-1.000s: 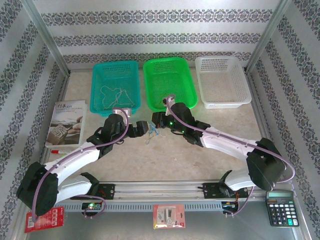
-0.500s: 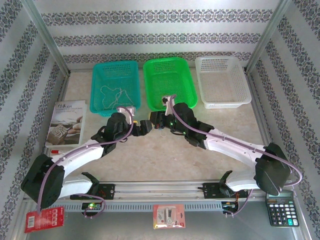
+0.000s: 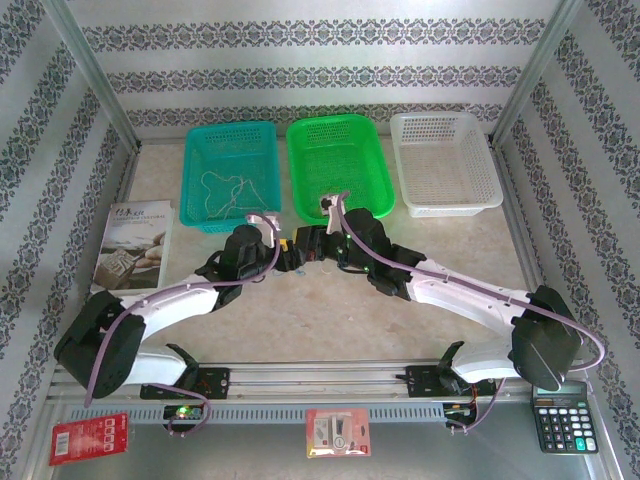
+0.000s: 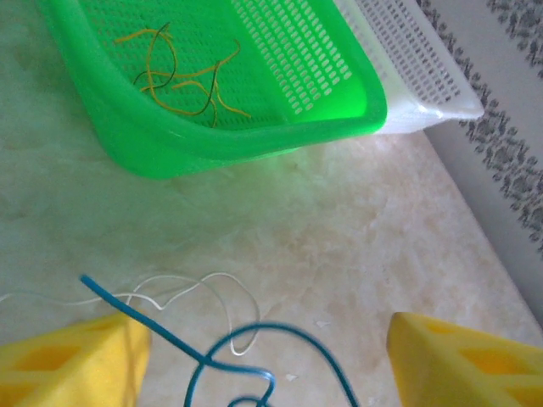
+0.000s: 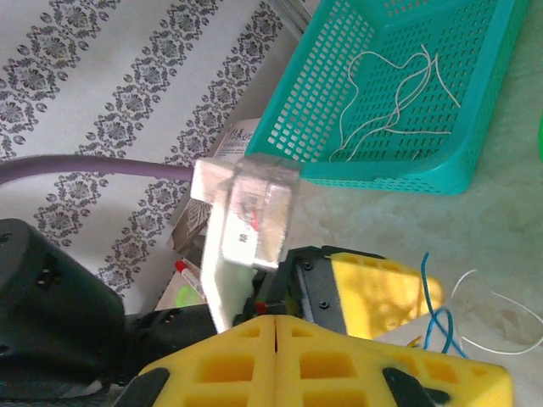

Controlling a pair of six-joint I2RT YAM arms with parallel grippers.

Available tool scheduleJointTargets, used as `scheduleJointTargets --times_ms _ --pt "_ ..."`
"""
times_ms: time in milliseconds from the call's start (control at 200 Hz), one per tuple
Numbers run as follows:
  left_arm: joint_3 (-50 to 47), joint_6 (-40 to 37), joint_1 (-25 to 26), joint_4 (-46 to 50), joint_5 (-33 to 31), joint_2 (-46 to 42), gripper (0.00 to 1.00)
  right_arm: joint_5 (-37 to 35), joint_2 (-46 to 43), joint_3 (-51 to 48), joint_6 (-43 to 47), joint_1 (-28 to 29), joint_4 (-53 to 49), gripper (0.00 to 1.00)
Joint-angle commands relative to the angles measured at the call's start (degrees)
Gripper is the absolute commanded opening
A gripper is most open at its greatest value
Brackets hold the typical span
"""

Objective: Untangle the cables

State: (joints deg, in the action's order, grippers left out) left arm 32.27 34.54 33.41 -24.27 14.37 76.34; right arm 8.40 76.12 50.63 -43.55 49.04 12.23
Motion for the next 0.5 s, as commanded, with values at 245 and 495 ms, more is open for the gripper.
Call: scheduleJointTargets --times_ms 245,495 --pt "-1.77 -0.24 0.71 -9.29 0.75 5.55 0.40 0.18 -5.24 5.69 -0.98 0.04 0.76 0.00" --pt "-5.94 0.05 0.71 -10.26 0.29 5.42 0.39 3.11 -8.16 10.19 -3.00 -4.55 1.80 0.00"
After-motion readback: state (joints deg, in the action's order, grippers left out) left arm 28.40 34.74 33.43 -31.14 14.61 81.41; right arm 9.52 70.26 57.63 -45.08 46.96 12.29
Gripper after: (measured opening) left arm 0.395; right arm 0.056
